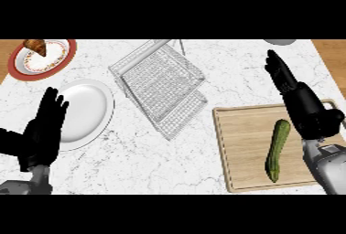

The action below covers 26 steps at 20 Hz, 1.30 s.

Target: Pick the squash from the tray and place it in the tiered basket

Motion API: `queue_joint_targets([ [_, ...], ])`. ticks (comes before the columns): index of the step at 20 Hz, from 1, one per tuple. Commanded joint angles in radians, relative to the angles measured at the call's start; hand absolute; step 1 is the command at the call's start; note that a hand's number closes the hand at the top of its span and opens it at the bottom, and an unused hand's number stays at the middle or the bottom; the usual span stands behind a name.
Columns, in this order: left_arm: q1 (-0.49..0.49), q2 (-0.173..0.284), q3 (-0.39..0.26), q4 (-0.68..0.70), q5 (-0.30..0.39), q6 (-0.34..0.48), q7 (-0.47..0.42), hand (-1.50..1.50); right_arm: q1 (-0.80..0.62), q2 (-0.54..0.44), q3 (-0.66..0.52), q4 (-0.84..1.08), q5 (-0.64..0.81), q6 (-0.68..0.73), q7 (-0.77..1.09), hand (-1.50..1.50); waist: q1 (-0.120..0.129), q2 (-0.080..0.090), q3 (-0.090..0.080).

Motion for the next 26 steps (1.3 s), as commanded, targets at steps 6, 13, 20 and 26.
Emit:
queue_joint_targets([
  [6, -0.014, 0.045, -0.109, 0.022, -0.034, -0.139, 0.043, 0.00, 0.293, 0.109, -0.179, -0.174, 0.091, -0.326, -0.312, 1.50, -0.138, -0.024, 0.006],
  [13, -0.044, 0.000, -0.168, 0.003, -0.024, -0.157, 0.096, 0.00, 0.602, 0.372, -0.317, -0.132, 0.130, -0.621, -0.589, -1.50, -0.087, -0.014, 0.005],
  [20, -0.107, 0.000, -0.171, 0.056, -0.024, -0.228, 0.105, 0.00, 0.933, 0.375, -0.078, -0.257, 0.465, -0.754, -0.427, -1.50, -0.032, -0.004, -0.005],
  [26, -0.127, -0.024, -0.195, 0.057, -0.044, -0.222, 0.102, 0.00, 1.110, 0.400, -0.124, -0.244, 0.717, -0.827, -0.165, -1.50, -0.001, 0.024, -0.013],
])
